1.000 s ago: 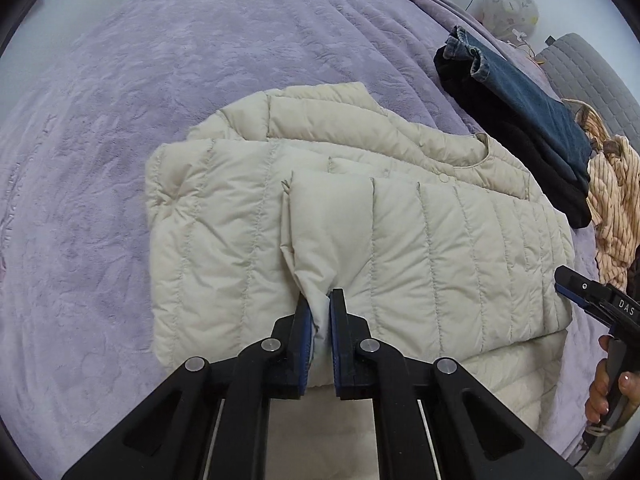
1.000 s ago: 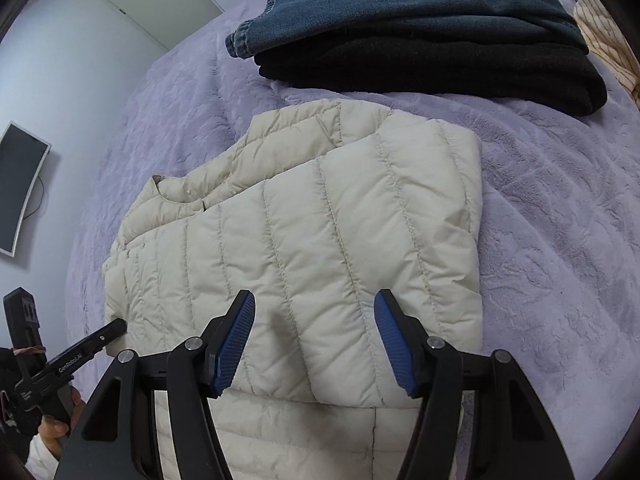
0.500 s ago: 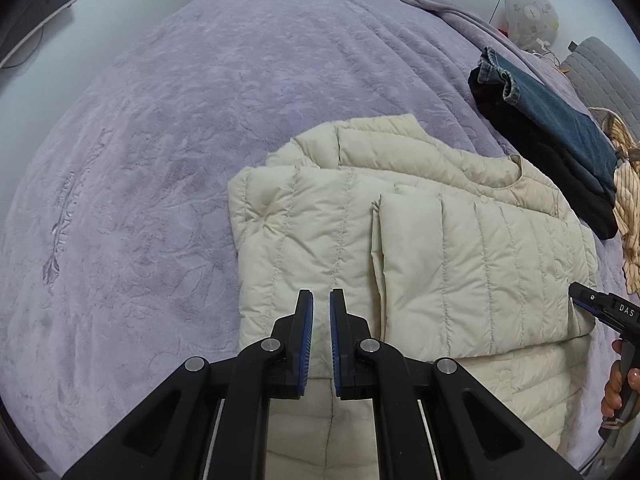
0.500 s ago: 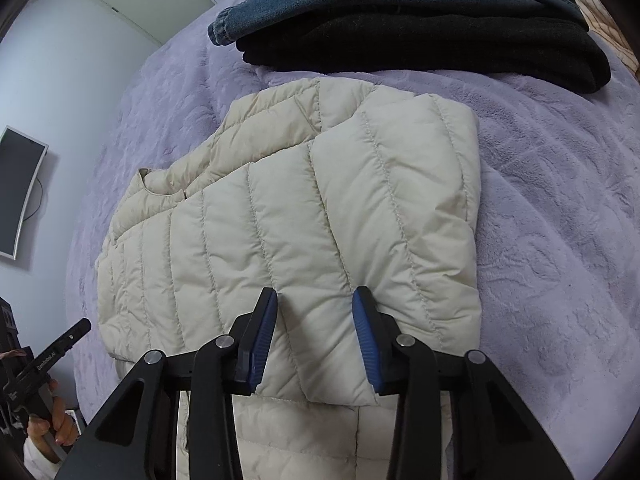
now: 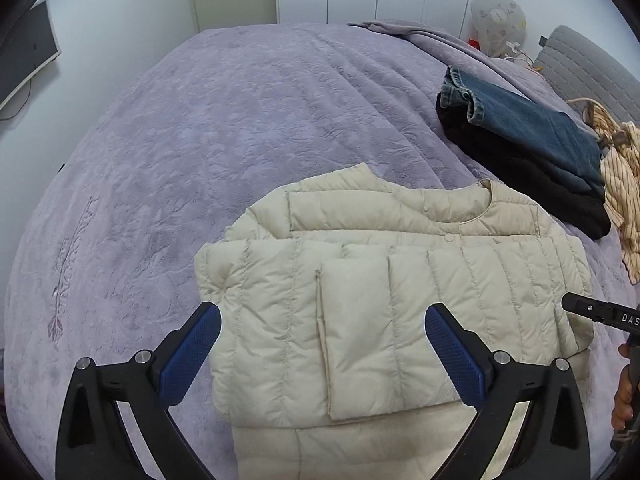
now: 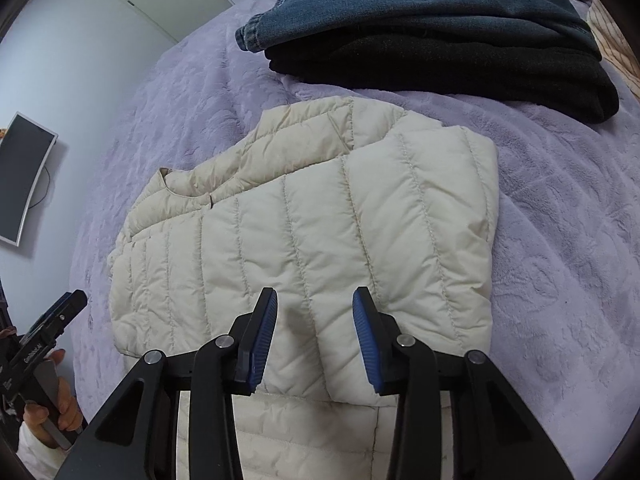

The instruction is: Fold large clothes

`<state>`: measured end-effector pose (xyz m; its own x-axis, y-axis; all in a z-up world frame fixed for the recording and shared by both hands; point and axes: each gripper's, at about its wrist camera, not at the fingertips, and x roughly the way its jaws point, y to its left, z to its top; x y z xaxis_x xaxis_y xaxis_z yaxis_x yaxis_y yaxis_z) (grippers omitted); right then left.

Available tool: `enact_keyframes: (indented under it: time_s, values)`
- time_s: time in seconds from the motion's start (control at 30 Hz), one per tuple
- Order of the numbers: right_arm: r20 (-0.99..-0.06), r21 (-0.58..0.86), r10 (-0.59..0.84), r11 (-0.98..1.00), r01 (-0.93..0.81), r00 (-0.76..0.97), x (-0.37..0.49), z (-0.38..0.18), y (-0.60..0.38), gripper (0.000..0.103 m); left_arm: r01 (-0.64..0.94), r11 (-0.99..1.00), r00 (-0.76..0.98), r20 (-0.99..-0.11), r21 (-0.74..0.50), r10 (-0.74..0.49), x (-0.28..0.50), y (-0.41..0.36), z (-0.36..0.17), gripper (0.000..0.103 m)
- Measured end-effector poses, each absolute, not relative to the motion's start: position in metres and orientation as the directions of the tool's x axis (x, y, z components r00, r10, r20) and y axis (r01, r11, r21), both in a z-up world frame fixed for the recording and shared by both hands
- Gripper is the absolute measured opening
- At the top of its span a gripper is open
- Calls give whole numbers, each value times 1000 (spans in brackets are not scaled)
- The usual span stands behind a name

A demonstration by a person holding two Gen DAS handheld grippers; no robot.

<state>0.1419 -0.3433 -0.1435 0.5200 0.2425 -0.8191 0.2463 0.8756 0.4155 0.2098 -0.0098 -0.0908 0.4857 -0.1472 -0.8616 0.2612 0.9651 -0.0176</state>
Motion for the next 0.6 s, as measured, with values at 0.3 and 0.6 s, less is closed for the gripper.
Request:
enact_keyframes:
  time_s: [0.3, 0.6]
  values:
    - [-855, 376, 228, 891, 253, 465, 165, -172, -342, 43, 282, 956, 408, -912, 85, -40, 230, -23, -170, 102]
    - [-867, 361, 224, 899, 249, 446, 170, -196, -343, 42, 279, 956, 407, -913, 87, -36, 230, -20, -193, 103]
